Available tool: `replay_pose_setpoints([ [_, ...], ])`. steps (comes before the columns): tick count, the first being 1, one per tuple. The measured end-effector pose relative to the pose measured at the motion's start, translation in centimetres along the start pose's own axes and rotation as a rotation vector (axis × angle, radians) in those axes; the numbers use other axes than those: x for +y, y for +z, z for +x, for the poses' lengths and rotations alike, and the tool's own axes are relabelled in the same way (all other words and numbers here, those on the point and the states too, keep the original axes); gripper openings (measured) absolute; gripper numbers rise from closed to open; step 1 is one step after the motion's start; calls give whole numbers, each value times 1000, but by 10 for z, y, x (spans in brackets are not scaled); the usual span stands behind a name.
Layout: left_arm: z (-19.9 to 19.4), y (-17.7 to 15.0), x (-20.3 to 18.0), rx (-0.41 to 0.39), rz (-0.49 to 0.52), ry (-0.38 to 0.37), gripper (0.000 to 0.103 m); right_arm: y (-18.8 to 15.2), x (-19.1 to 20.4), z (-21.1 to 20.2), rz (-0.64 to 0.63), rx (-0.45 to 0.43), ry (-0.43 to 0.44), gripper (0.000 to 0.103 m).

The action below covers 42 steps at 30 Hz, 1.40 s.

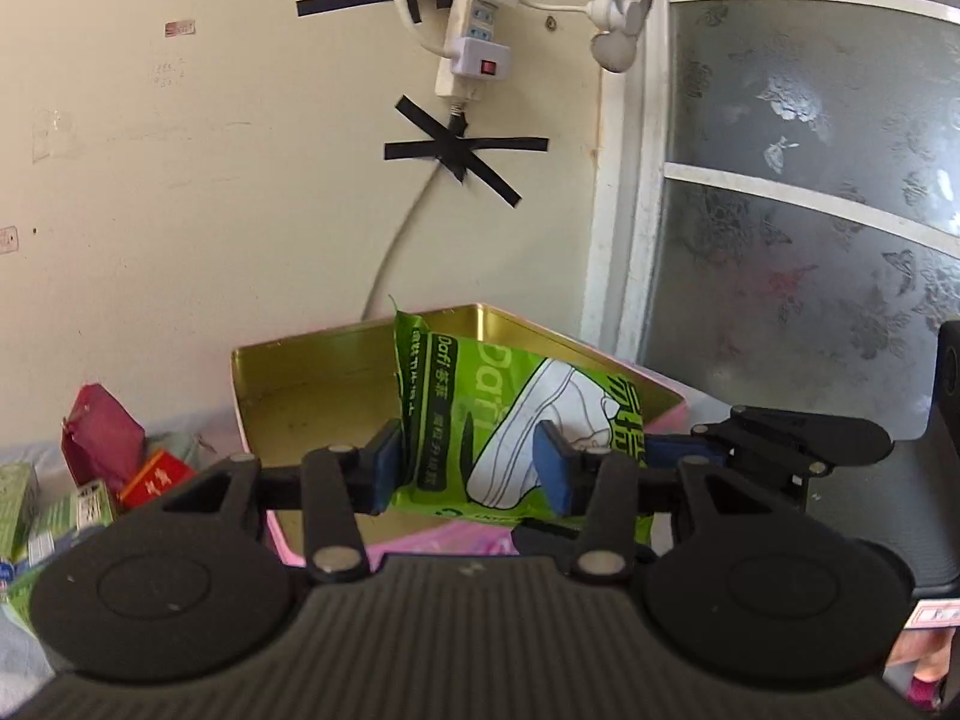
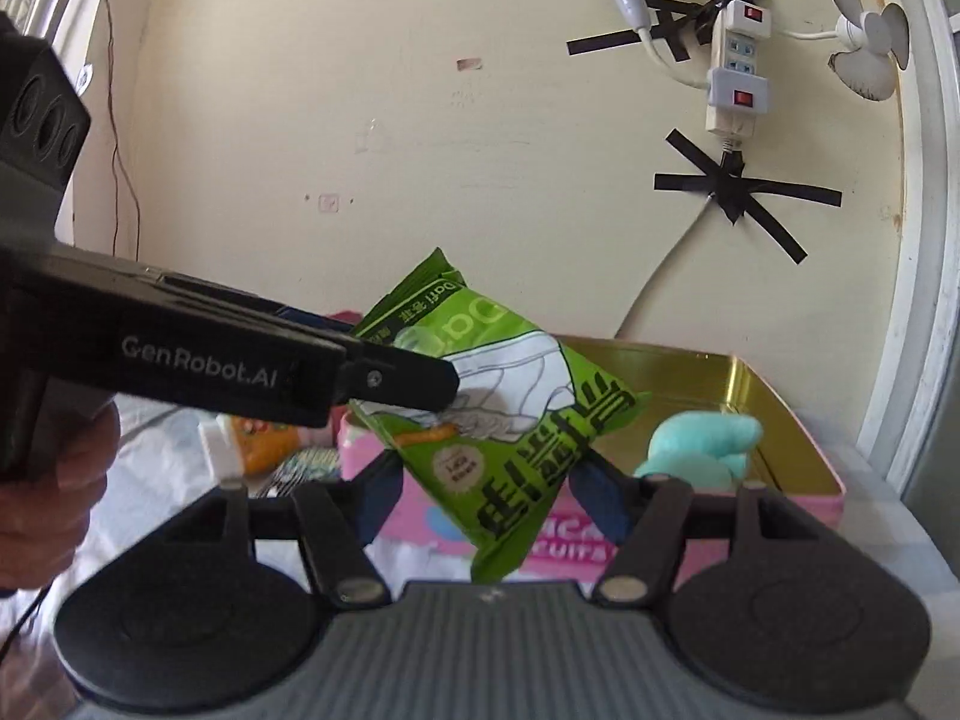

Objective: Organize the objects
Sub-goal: 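Carry the wet-wipe pack into the pink tin and release it, then reach the left gripper to the green medicine box and grasp it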

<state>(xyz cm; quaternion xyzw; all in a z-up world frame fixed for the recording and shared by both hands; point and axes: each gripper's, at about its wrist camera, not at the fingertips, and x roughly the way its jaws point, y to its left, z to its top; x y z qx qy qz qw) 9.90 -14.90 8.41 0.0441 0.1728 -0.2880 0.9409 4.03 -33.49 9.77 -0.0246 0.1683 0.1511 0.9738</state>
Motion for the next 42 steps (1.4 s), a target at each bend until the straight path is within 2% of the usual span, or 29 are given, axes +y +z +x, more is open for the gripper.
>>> replay_pose_setpoints([
  [4, 36, 9, 8, 10, -12, 66, 48, 9, -17, 48, 18, 32, 2, 63],
  [8, 64, 9, 13, 61, -46, 84, 49, 6, -33, 77, 45, 68, -19, 65],
  [12, 82, 2, 14, 128, -102, 62, 49, -8, -42, 79, 102, 74, -59, 77],
  [14, 88, -3, 11, 150, -103, 70, 52, -11, -47, 78, 119, 65, -73, 76],
  [18, 81, -6, 5, 130, -112, 62, 52, -15, -44, 71, 89, 27, -99, 77],
  [22, 43, -3, 0, 39, -110, 68, 52, -15, -32, 54, 38, -55, -93, 79],
  [25, 0, -10, 6, -26, -126, 72, 53, -10, -18, 36, 33, -147, -20, 78],
  [27, -26, -20, 14, -45, -126, 90, 54, -9, -9, 29, 34, -162, 30, 78],
  [29, -47, -35, 25, -33, -138, 106, 55, -8, 1, 27, 41, -141, 92, 76],
  [32, -73, -63, 47, 17, -150, 153, 55, -7, 25, 20, -2, -108, 172, 66],
  [35, -87, -92, 71, 86, -139, 250, 55, -12, 54, 22, -79, -59, 229, 62],
  [39, -96, -119, 108, 154, -163, 427, 55, -21, 95, 33, -148, 31, 272, 61],
  [41, -105, -124, 127, 147, -256, 461, 55, -20, 113, 38, -145, 50, 262, 66],
  [42, -110, -124, 141, 123, -339, 453, 56, -17, 120, 41, -127, 50, 258, 77],
])
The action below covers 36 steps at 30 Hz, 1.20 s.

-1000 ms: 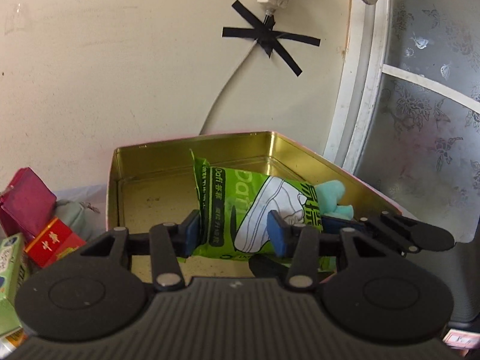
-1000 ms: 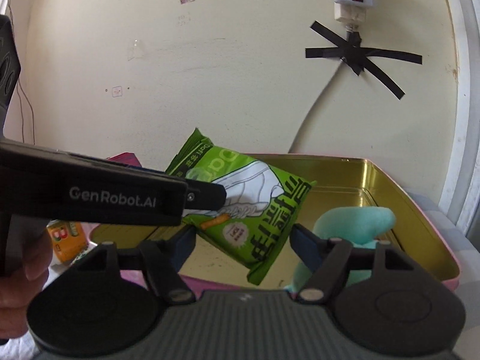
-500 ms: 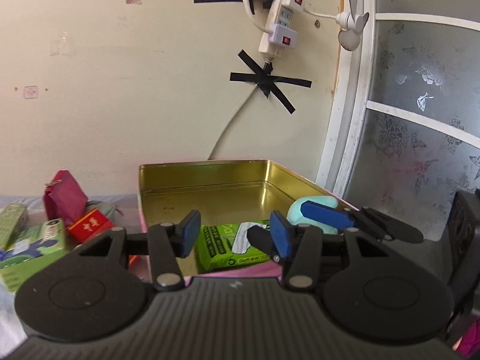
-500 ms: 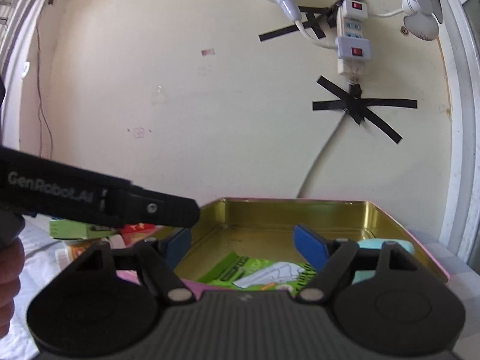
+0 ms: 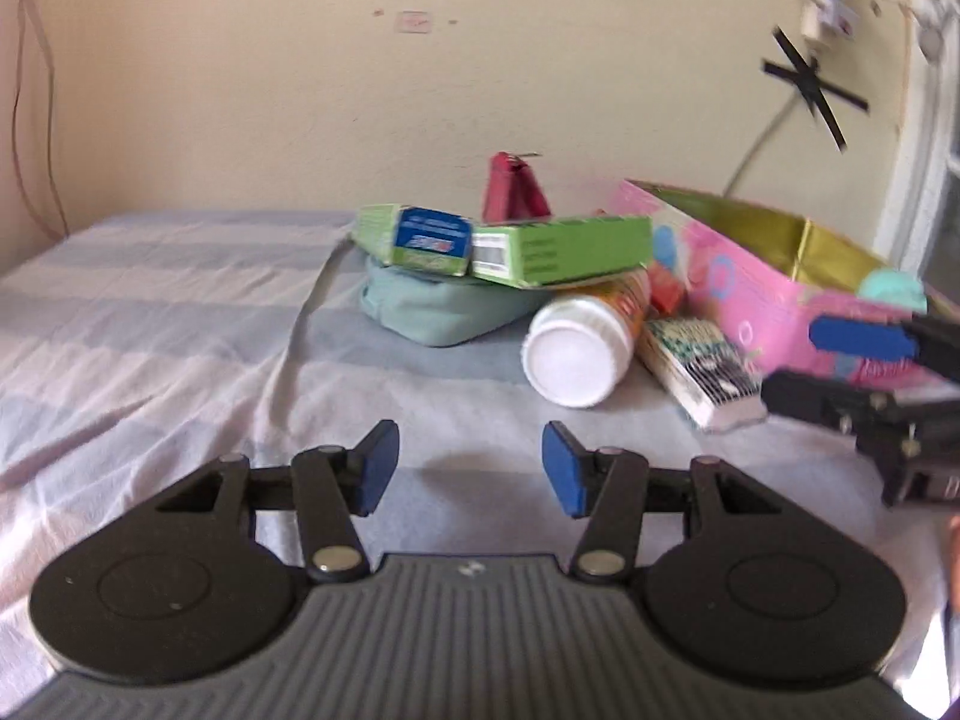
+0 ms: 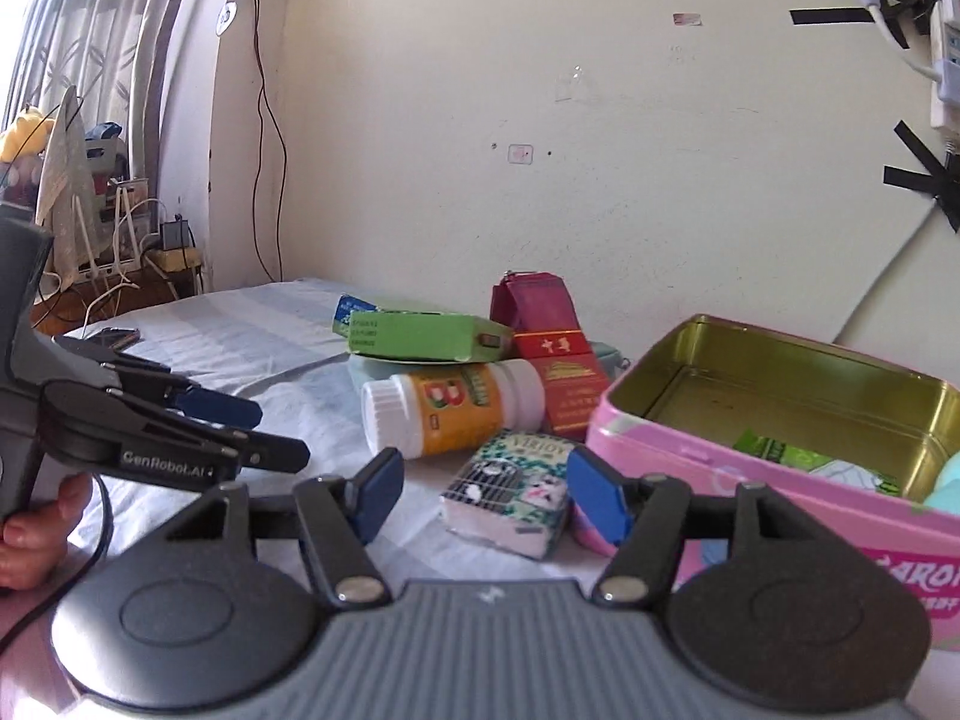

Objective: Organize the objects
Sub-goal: 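Reach the left gripper to the green medicine box and grasp it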

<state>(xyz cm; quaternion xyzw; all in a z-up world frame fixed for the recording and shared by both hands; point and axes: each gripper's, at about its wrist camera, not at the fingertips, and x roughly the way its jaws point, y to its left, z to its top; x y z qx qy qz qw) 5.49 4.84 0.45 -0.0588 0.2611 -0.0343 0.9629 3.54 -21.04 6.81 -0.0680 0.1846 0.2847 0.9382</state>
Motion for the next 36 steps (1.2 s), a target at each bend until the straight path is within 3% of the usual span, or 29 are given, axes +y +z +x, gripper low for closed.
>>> replay_pose_setpoints([
  [3, 1, 2, 27, -16, -160, 56, 59, 17, 14, 14, 67, -57, -27, 101],
  [4, 1, 2, 38, -17, -219, 45, 59, 24, 19, 20, 75, -79, -38, 103],
  [8, 1, 2, 62, -39, -372, 41, 59, 43, 39, 54, 39, -65, -54, 103],
  [14, 3, 4, 54, -62, -348, 25, 63, 48, 51, 108, 26, 42, -128, 103],
  [15, 3, 4, 52, -66, -342, 25, 64, 47, 49, 112, 47, 54, -123, 99],
  [16, 3, 4, 53, -69, -339, 23, 64, 46, 47, 114, 65, 63, -119, 86],
  [17, 4, 4, 52, -70, -340, 19, 66, 45, 44, 114, 81, 66, -111, 85],
  [22, -1, -3, 53, -68, -350, 17, 69, 39, 38, 87, 72, 54, -66, 84],
  [25, -7, -7, 52, -76, -347, 6, 69, 27, 33, 51, 45, 36, -11, 84],
  [32, -12, -8, 41, -68, -281, -154, 75, -21, -11, -49, 78, 63, 183, 85],
  [34, -13, -7, 31, -51, -237, -201, 75, -36, -24, -72, 85, 79, 154, 85],
  [36, -12, -6, 19, -19, -209, -241, 75, -48, -41, -90, 105, 89, 31, 90],
])
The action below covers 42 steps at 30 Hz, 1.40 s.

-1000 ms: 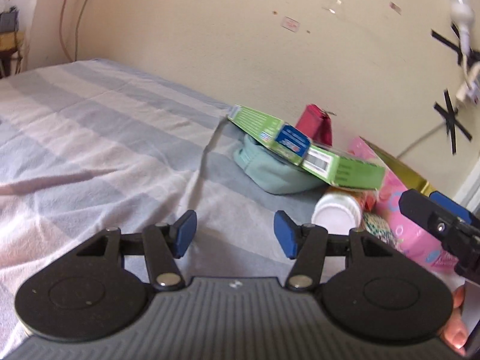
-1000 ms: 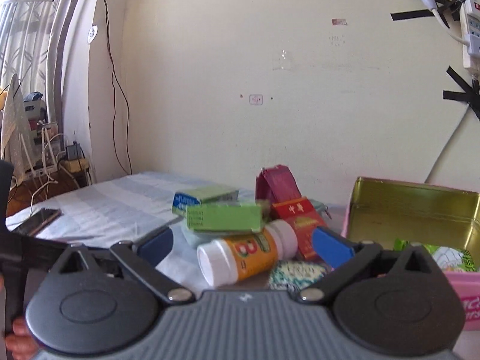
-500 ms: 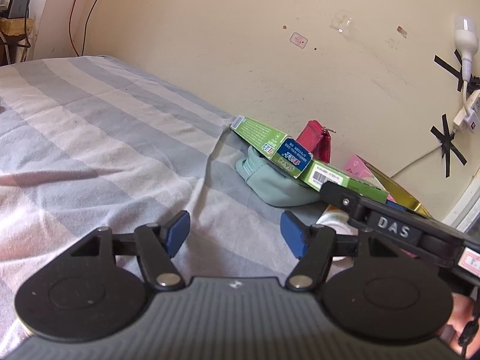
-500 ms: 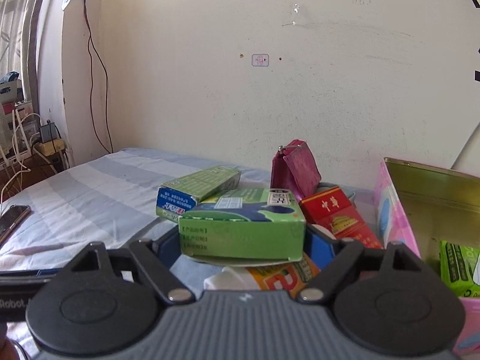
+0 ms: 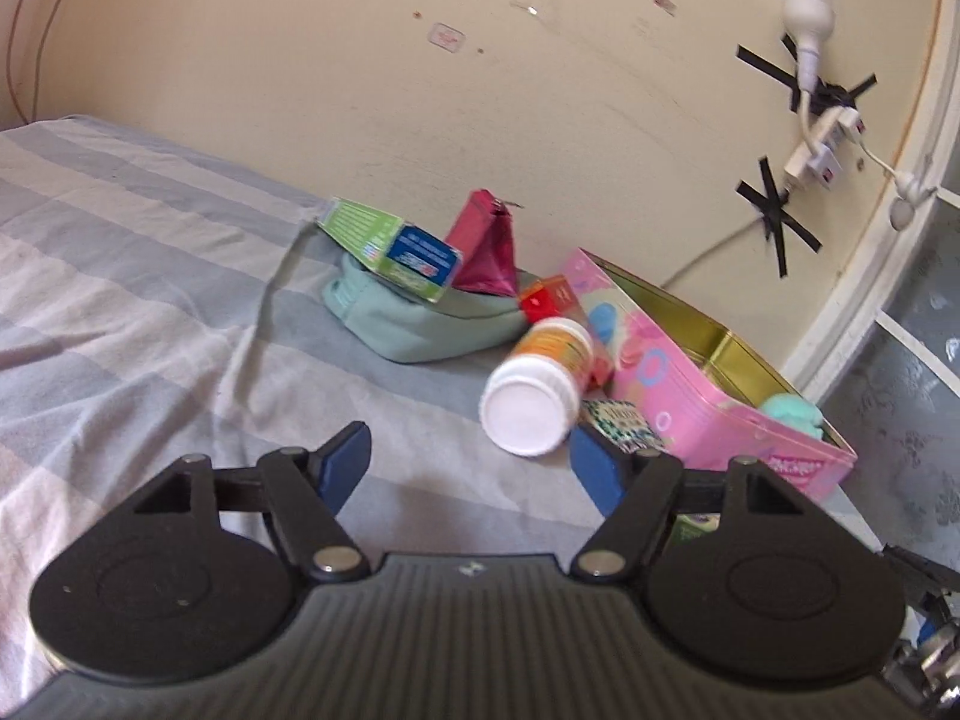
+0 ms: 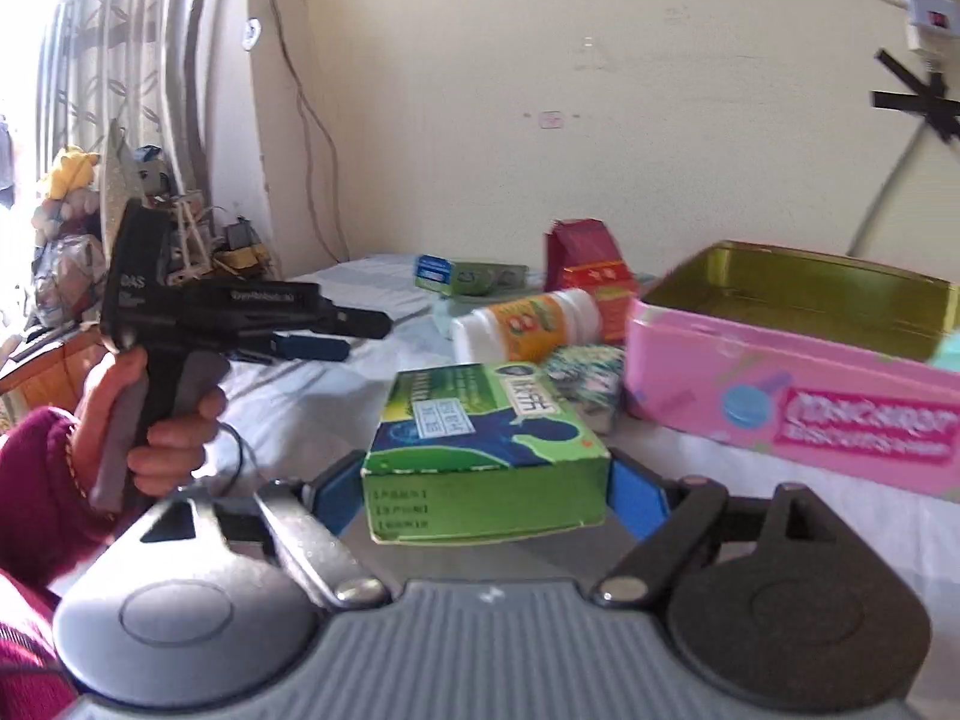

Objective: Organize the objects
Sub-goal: 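Reach the left gripper to the green medicine box and grasp it, then carry the green medicine box into the pink tin and release it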

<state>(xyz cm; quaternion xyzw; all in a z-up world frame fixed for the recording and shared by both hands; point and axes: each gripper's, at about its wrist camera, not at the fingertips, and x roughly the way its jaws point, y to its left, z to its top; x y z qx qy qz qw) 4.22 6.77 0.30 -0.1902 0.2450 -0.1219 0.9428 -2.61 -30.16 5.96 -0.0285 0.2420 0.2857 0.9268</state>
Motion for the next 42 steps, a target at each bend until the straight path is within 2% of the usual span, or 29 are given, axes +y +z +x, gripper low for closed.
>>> replay_pose_setpoints([
  [3, 6, -3, -20, 75, 3, -96, 75, -14, -37, -19, 151, -3, -180, 91],
  [5, 11, -5, -37, 126, 38, -140, 75, -21, -57, -32, 261, -19, -235, 91],
  [8, 20, -8, -65, 198, 114, -183, 74, -28, -62, -42, 323, -42, -172, 91],
  [11, 28, -10, -78, 248, 151, -197, 74, -29, -39, -32, 226, -13, -109, 91],
  [15, 39, -15, -82, 304, 151, -198, 74, -30, -8, -9, 153, 55, 4, 95],
  [19, 50, -22, -82, 362, 141, -198, 73, -27, 6, 17, 95, 121, -1, 93],
  [22, 48, -25, -87, 353, 182, -200, 67, -26, 9, 26, 79, 133, 9, 88],
  [27, 44, -30, -96, 336, 200, -186, 66, -28, 8, 26, 85, 115, 5, 81],
  [31, 38, -28, -97, 309, 181, -182, 66, -29, -3, 17, 144, 66, 15, 68],
  [34, 32, -23, -101, 282, 178, -198, 61, -28, -7, 10, 164, 17, -1, 61],
  [39, 25, -11, -114, 231, 191, -225, 61, -17, -14, -5, 164, -77, -17, 59],
  [42, 26, -9, -122, 212, 215, -221, 61, -15, -16, -6, 159, -85, -31, 59],
])
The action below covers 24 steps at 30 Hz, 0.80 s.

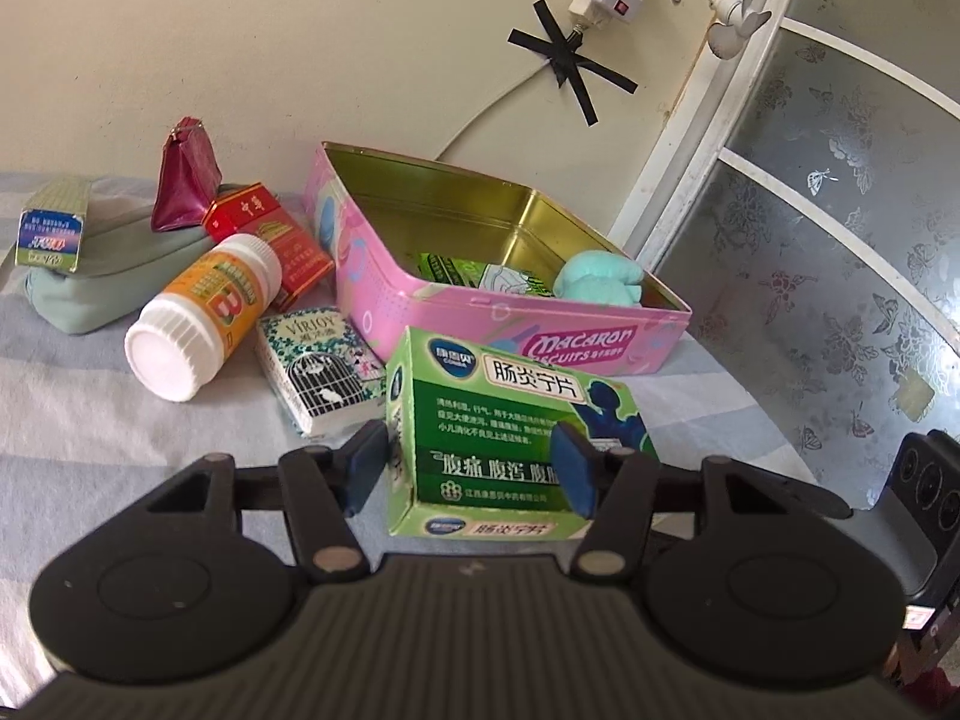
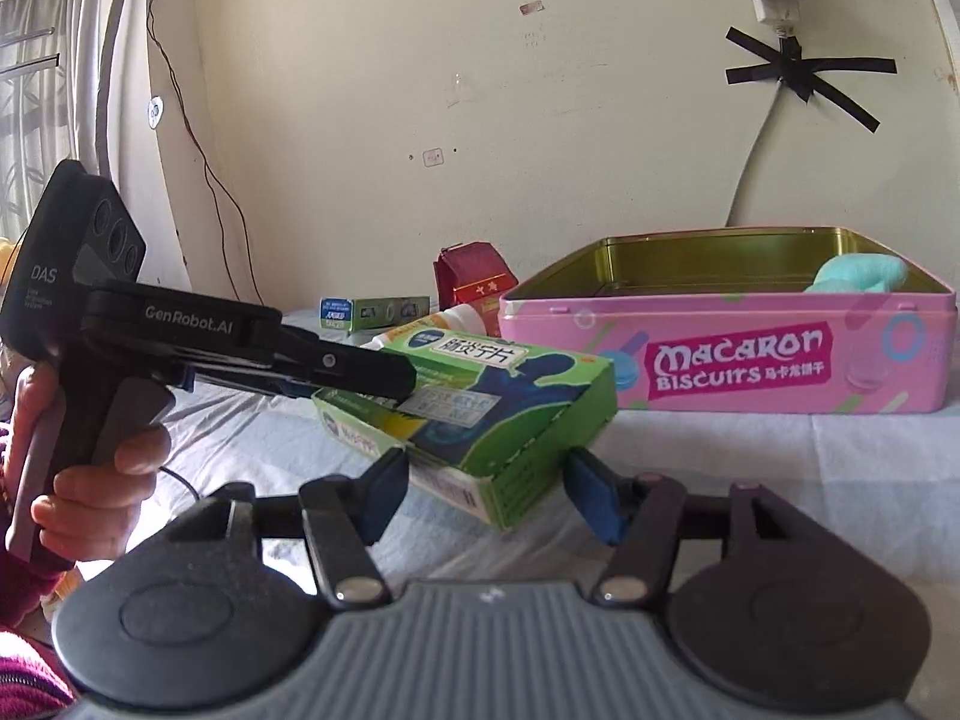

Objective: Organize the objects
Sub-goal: 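Carry the green medicine box into the pink tin and release it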

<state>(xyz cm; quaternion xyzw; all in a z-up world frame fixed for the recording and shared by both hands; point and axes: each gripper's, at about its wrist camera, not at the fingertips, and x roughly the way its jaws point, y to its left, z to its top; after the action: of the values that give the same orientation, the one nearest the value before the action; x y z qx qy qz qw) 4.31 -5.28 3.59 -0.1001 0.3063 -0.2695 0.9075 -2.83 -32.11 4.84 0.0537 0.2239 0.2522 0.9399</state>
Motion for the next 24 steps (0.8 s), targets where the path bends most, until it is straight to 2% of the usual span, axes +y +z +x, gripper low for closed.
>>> replay_pose_setpoints([
  [2, 6, -2, -1, 11, 4, 1, 61, -1, -2, -1, -2, 5, -12, 59],
  [5, 19, -8, 1, 62, -14, -15, 61, -7, -5, 2, -14, 58, -40, 60],
  [8, 34, -17, 0, 132, -25, -49, 61, -13, -7, 6, -38, 118, -81, 69],
  [9, 39, -20, -1, 157, -21, -50, 62, -14, -8, 7, -39, 136, -80, 76],
  [10, 41, -21, -2, 158, -19, -48, 63, -15, -8, 7, -38, 146, -75, 79],
  [14, 43, -19, 0, 154, -5, -46, 64, -17, -7, 13, -52, 176, -77, 79],
  [16, 40, -17, -1, 148, -10, -30, 63, -15, -4, 12, -73, 155, -108, 65],
  [20, 23, 16, -13, 55, 53, -45, 63, 11, -2, 0, -124, 26, -116, 65],
  [24, 34, 66, -42, -58, 161, -36, 65, 51, -12, 4, -204, -90, -202, 67],
])
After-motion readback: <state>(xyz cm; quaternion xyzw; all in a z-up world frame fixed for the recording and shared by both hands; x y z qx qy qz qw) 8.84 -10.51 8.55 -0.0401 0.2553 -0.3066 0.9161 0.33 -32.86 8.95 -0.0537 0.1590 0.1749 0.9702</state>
